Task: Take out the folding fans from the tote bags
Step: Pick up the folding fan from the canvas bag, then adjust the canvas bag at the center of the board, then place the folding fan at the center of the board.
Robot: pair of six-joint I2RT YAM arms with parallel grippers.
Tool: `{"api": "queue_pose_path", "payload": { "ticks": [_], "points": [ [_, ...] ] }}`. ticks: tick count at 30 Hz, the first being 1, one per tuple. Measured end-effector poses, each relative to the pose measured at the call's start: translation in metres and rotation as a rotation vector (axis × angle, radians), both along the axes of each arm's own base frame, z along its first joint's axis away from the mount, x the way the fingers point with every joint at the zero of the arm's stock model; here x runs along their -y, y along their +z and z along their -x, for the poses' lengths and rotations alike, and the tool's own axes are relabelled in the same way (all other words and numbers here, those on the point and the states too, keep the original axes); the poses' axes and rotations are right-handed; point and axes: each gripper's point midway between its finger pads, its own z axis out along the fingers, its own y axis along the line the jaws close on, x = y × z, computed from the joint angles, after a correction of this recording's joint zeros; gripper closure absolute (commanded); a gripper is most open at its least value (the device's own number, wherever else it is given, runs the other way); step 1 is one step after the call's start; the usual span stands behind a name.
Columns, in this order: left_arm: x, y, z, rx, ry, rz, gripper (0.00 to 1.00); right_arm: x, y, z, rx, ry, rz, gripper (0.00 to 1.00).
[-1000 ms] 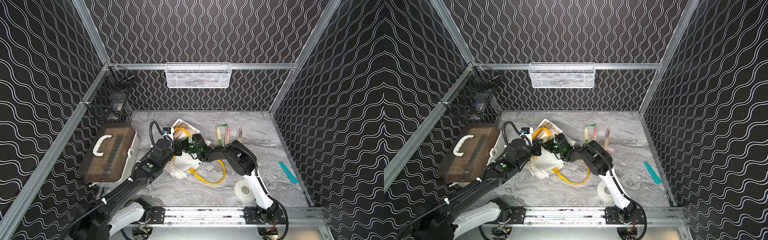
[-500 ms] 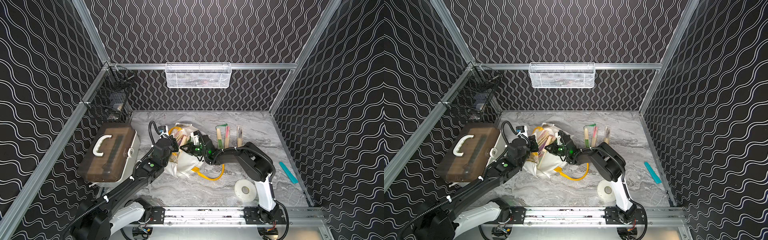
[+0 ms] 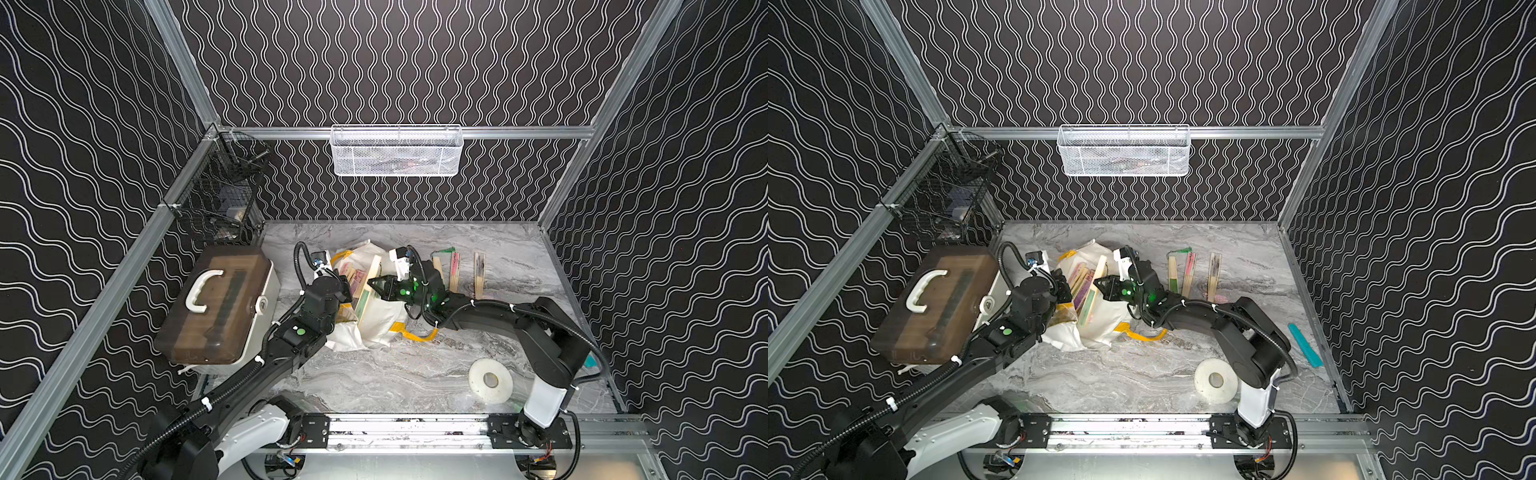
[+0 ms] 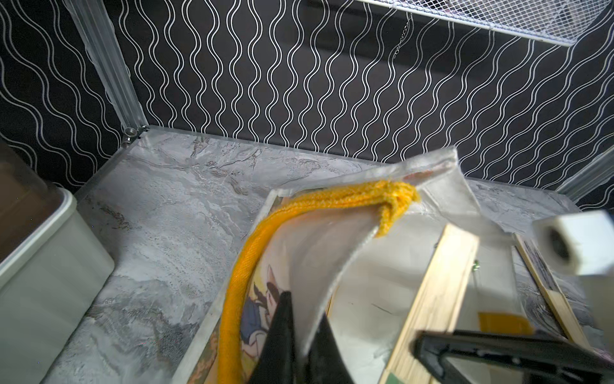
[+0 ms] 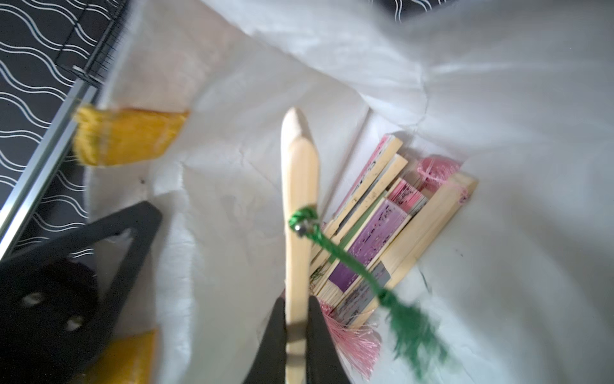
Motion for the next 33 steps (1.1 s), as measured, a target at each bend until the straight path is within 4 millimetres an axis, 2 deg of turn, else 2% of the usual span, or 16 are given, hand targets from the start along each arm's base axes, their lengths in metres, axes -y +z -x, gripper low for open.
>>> {"api": "queue_pose_path", "payload": {
  "ticks": [7,13,16,24,28,31,33],
  "points": [
    [-0.002,0.001,0.000,-0.006,0.007,-0.027,1.00,0.012,0.039,0.012,0.093,0.020,0.008,0.96],
    [-0.003,0.004,0.002,-0.012,0.005,-0.034,1.00,0.027,0.085,0.022,0.188,0.020,0.033,0.96],
    [-0.005,0.006,0.004,-0.019,0.003,-0.050,1.00,0.042,0.110,0.020,0.240,-0.009,0.045,0.96],
    [-0.025,0.011,0.019,-0.063,0.067,-0.106,1.00,0.103,0.169,-0.008,0.310,-0.146,0.069,0.97],
    [-0.032,0.013,0.025,-0.070,0.083,-0.116,1.00,0.140,0.172,-0.032,0.299,-0.238,0.120,0.97],
    [-0.033,0.014,0.029,-0.071,0.084,-0.117,1.00,0.171,0.162,-0.061,0.251,-0.312,0.163,0.98],
    [-0.034,0.015,0.030,-0.076,0.082,-0.122,1.00,0.192,0.147,-0.084,0.197,-0.349,0.196,0.99]
  ]
}}
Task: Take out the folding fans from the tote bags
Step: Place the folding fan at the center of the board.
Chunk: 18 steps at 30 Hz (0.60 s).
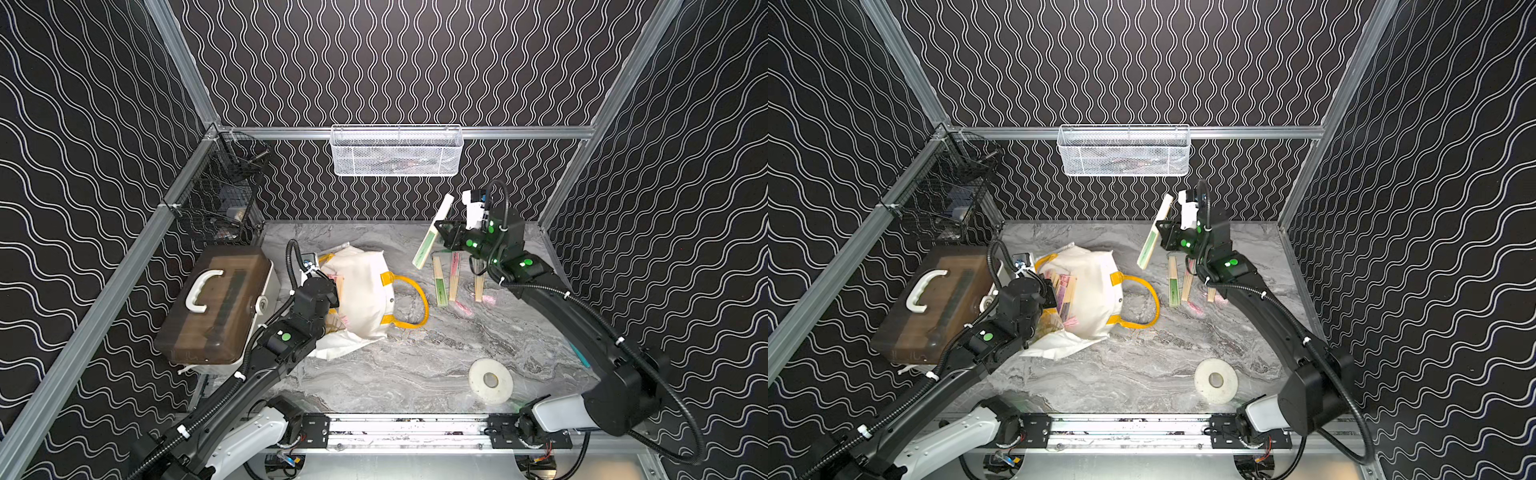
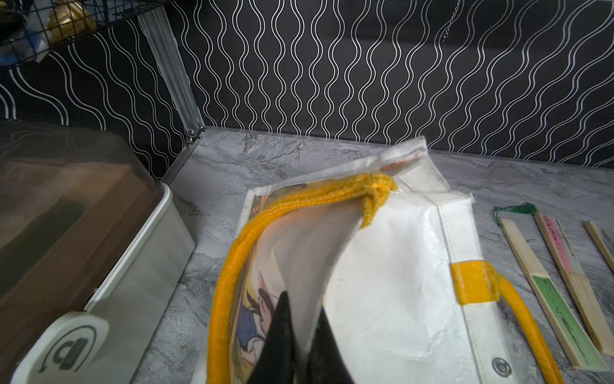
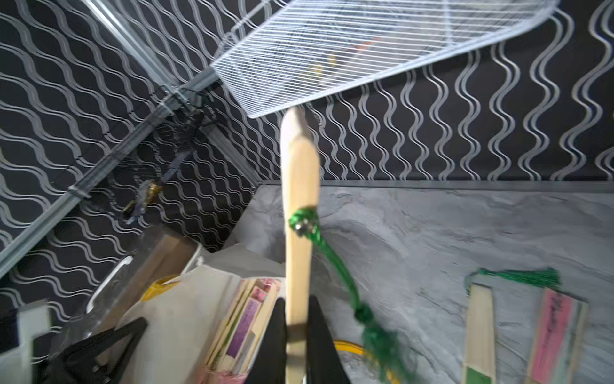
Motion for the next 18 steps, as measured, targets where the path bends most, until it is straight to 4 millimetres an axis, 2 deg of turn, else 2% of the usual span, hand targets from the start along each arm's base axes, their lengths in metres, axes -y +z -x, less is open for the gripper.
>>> {"api": "queue_pose_path", "payload": {
  "ticks": [3,9,12,18],
  "points": [
    [0.000,0.006,0.001,0.004,-0.006,0.002,1.00,0.018,-0.033,-0.030,-0.100,-0.036,0.047,1.00],
    [-0.003,0.015,0.003,-0.020,-0.010,-0.029,1.00,0.035,-0.107,-0.068,-0.308,-0.012,0.107,1.00],
    [-0.006,0.015,0.003,-0.043,-0.005,-0.063,1.00,0.034,-0.136,-0.079,-0.382,0.026,0.137,1.00],
    [-0.019,0.023,-0.008,-0.086,0.064,-0.128,1.00,0.020,-0.189,-0.081,-0.511,0.133,0.161,1.00]
  ]
}}
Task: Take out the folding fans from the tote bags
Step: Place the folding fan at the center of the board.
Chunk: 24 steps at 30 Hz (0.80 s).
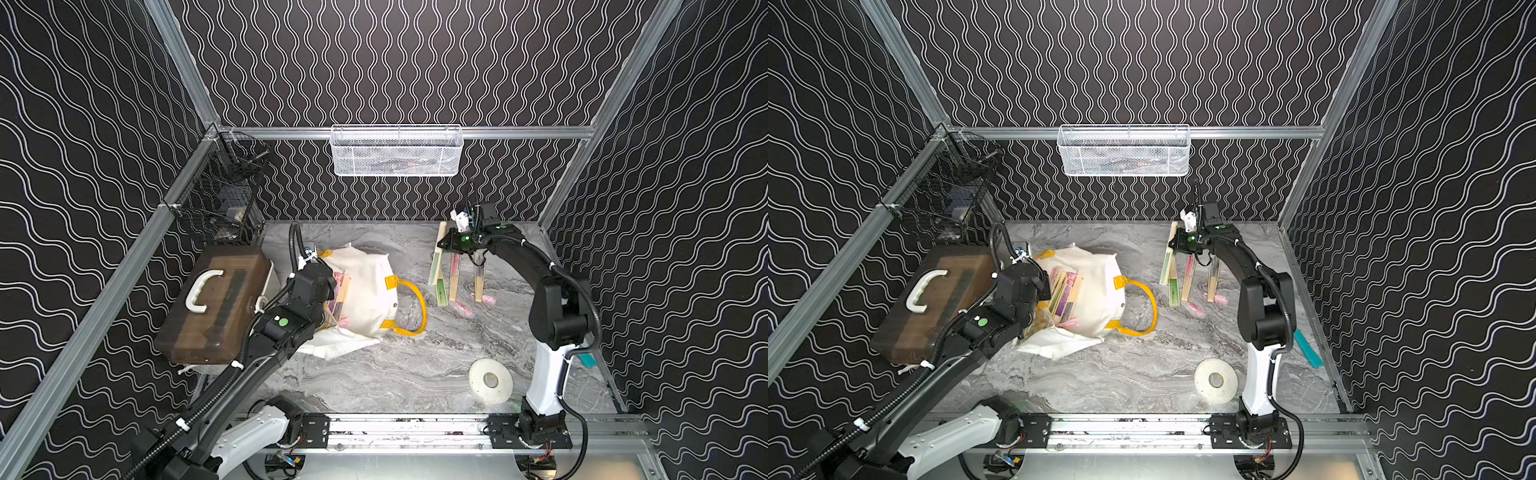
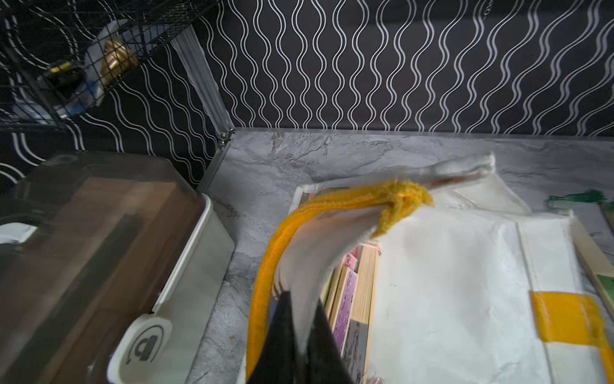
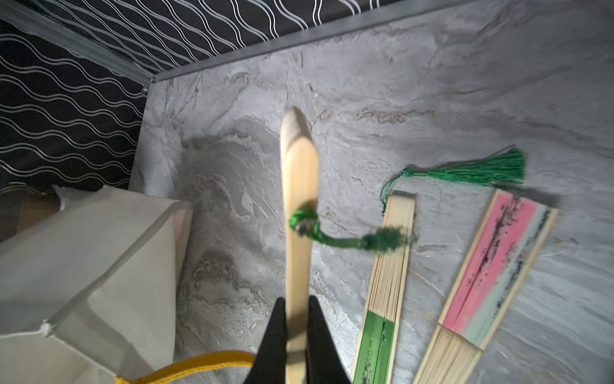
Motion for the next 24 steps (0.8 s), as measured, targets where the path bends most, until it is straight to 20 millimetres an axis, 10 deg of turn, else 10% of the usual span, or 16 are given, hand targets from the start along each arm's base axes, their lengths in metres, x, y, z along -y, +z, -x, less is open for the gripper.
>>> {"api": "queue_pose_path", "payload": {
  "ticks": [10,24],
  "points": [
    [0.001,-0.001,-0.006,0.005,0.003,-0.003,1.00,-0.030,-0.067,0.007,-0.162,0.121,0.012,1.00],
    [0.012,0.005,-0.005,0.025,-0.069,0.053,1.00,-0.076,-0.102,0.013,-0.253,0.237,-0.021,0.97]
  ]
}}
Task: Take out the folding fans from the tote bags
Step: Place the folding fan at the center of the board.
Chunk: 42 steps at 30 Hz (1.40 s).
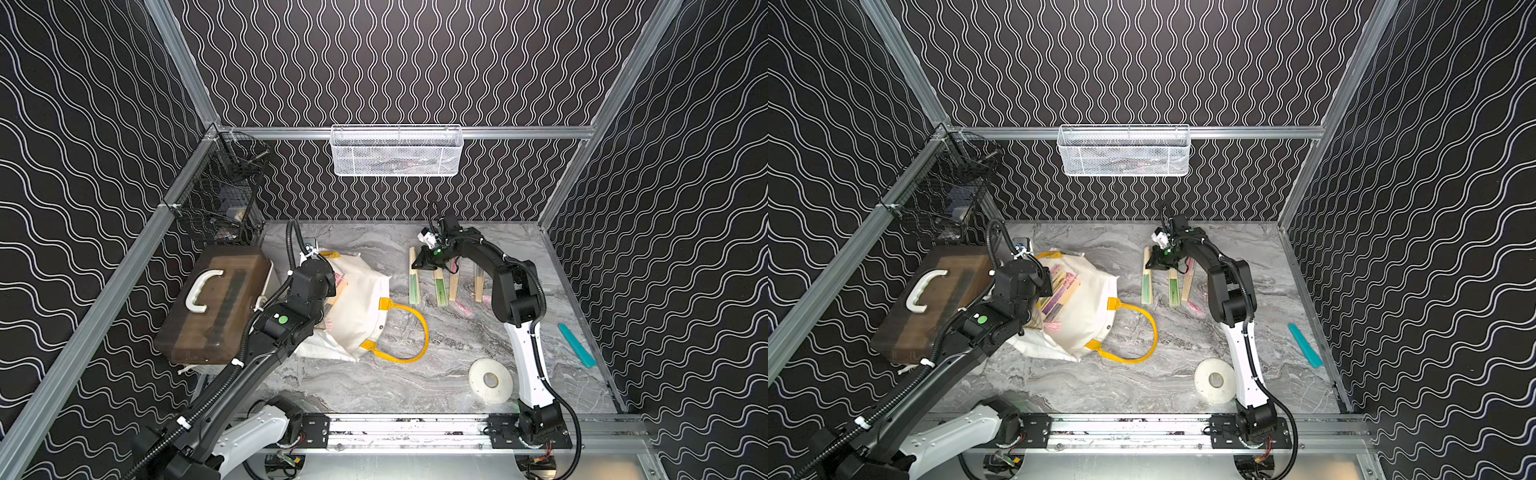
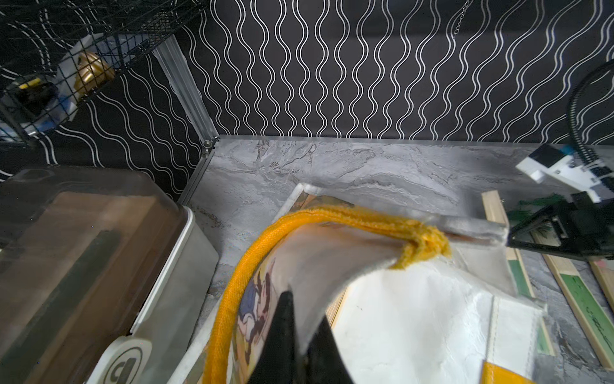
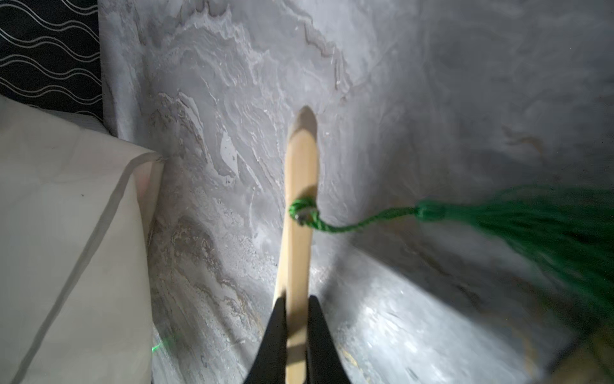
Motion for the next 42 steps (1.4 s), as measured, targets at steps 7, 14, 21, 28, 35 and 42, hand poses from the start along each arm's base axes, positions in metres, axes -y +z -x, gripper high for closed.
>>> {"api": "queue_pose_path", "payload": {
  "ticks": [7,14,21,28,35,42],
  "points": [
    [0.006,-0.003,-0.002,-0.007,-0.031,0.016,1.00,0.000,-0.021,0.012,-0.075,0.008,0.004,0.95],
    [0.013,-0.006,-0.007,-0.010,-0.055,0.033,1.00,0.000,-0.030,0.026,-0.116,0.020,0.007,0.81],
    [0.019,-0.008,-0.011,-0.002,-0.083,0.051,1.00,0.007,-0.020,0.015,-0.052,-0.004,0.076,0.55],
    [0.025,-0.010,-0.011,0.004,-0.112,0.071,1.00,0.030,-0.005,-0.004,0.046,-0.076,0.207,0.46],
    [0.030,-0.008,-0.012,0.015,-0.136,0.089,1.00,0.035,-0.005,-0.018,0.068,-0.128,0.245,0.45],
    [0.035,-0.008,-0.012,0.017,-0.158,0.119,1.00,0.035,-0.016,-0.022,0.043,-0.161,0.249,0.44]
  ]
}}
